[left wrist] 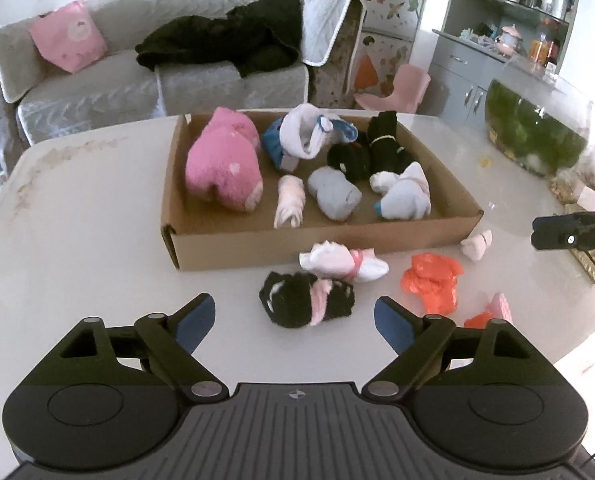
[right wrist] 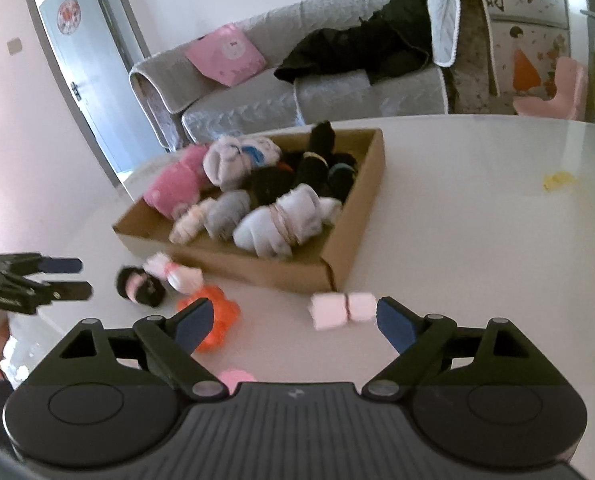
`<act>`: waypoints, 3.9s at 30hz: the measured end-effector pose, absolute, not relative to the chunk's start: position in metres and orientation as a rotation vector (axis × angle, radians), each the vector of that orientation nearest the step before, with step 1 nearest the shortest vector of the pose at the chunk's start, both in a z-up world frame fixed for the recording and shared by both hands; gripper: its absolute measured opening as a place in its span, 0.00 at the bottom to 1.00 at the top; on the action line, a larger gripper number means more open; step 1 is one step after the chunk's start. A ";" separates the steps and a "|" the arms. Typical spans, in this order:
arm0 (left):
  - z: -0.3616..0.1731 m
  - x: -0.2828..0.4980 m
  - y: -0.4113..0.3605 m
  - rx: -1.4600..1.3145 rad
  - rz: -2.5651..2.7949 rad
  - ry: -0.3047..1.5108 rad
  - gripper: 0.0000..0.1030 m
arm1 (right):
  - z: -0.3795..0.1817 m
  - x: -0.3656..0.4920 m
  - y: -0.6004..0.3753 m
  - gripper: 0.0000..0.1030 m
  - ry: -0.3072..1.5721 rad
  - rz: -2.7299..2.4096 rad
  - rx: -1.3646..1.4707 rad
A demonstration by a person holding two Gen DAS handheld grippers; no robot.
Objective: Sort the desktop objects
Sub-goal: 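Move both tools back over the remaining socks on the table, then grasp the black-and-pink sock with the left tool while the right grasps the pink rolled sock, then lift both held socks and carry them over the cardboard box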
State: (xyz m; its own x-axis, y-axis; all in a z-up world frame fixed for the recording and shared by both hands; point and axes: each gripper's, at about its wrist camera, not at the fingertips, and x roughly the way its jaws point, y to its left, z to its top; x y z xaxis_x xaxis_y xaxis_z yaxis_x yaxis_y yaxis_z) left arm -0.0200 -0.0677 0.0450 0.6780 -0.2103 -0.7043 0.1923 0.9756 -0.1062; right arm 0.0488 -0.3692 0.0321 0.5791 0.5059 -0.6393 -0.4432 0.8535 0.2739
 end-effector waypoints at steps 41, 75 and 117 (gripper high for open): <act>-0.013 0.006 -0.095 -0.034 -0.114 0.779 0.84 | -0.020 0.066 -0.347 0.82 0.734 0.470 -0.111; 0.076 -0.025 -0.080 0.018 -0.119 0.641 0.65 | 0.060 0.063 -0.373 0.43 0.657 0.547 0.135; 0.144 0.023 -0.089 -0.050 -0.249 0.561 0.65 | 0.108 0.102 -0.347 0.43 0.643 0.737 0.394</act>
